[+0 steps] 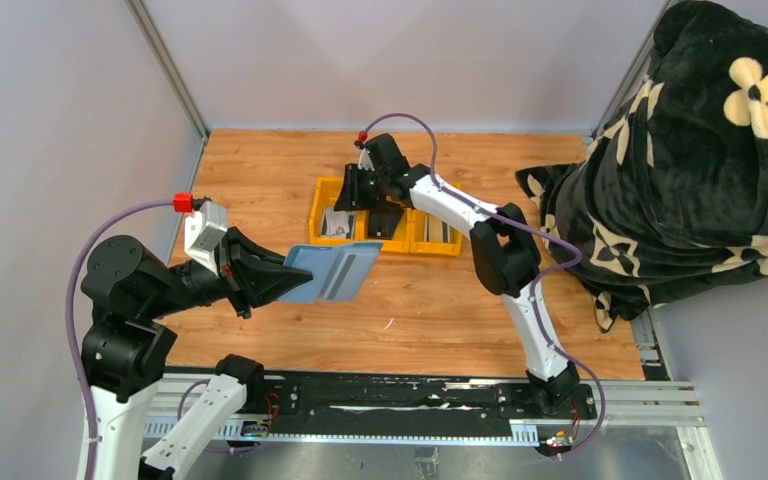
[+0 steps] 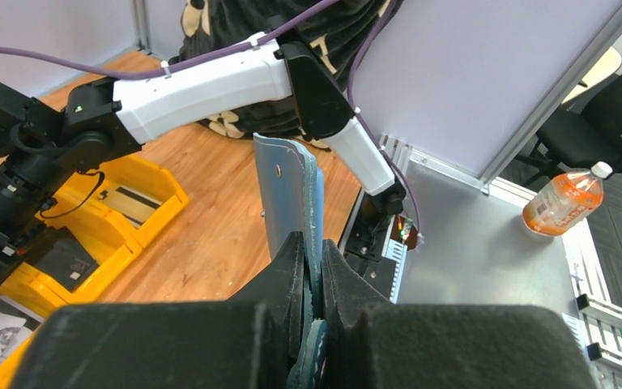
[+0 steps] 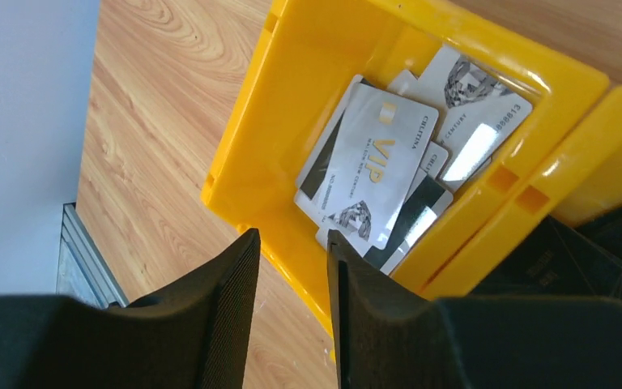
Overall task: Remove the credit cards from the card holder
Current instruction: Place the credit card in the storage box.
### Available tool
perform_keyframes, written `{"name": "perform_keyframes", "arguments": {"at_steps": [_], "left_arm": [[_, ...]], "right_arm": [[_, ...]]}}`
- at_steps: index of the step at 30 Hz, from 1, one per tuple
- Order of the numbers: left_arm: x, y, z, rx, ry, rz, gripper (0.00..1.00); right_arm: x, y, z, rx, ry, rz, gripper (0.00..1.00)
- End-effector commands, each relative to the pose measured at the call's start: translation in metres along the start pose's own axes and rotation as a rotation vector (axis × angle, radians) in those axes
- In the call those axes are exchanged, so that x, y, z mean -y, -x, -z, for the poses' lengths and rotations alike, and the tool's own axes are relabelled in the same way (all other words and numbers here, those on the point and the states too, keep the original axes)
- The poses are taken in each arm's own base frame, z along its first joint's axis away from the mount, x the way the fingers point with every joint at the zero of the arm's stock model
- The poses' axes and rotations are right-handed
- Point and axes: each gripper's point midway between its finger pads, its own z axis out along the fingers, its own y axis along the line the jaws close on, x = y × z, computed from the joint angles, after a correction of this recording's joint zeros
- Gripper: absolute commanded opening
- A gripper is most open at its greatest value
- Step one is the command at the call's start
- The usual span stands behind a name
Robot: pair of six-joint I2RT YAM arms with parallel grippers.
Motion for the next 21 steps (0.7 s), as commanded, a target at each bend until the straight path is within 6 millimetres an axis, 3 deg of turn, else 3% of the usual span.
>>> {"name": "perform_keyframes", "arguments": {"at_steps": [1, 7, 12, 13, 14, 16, 21], "left_arm": [[0.012, 0.016, 0.003, 0.039, -0.026, -0.055, 0.0], [0.015, 0.021, 0.004, 0.046, -0.03, -0.057, 0.0], [0.016, 0.026, 0.004, 0.075, -0.029, -0.062, 0.0], [0.016, 0.027, 0.004, 0.083, -0.029, -0.068, 0.0], [0.016, 0.028, 0.004, 0.085, -0.029, -0.067, 0.0], [0.016, 0.03, 0.003, 0.093, -0.03, -0.068, 0.0], [0.019, 0.036, 0.003, 0.112, -0.044, -0.059, 0.0]], "right_arm": [[-0.029, 0.022, 0.029, 0.084, 0.003, 0.071, 0.42], [-0.066, 0.036, 0.072, 0.157, 0.056, 0.12, 0.52], [-0.131, 0.043, 0.145, 0.278, 0.273, 0.204, 0.69], [-0.141, 0.034, 0.165, 0.297, 0.322, 0.209, 0.74], [-0.144, 0.026, 0.171, 0.306, 0.36, 0.219, 0.75], [-0.166, 0.013, 0.211, 0.363, 0.472, 0.243, 0.76], [-0.184, -0.044, 0.276, 0.429, 0.688, 0.302, 0.78]]}}
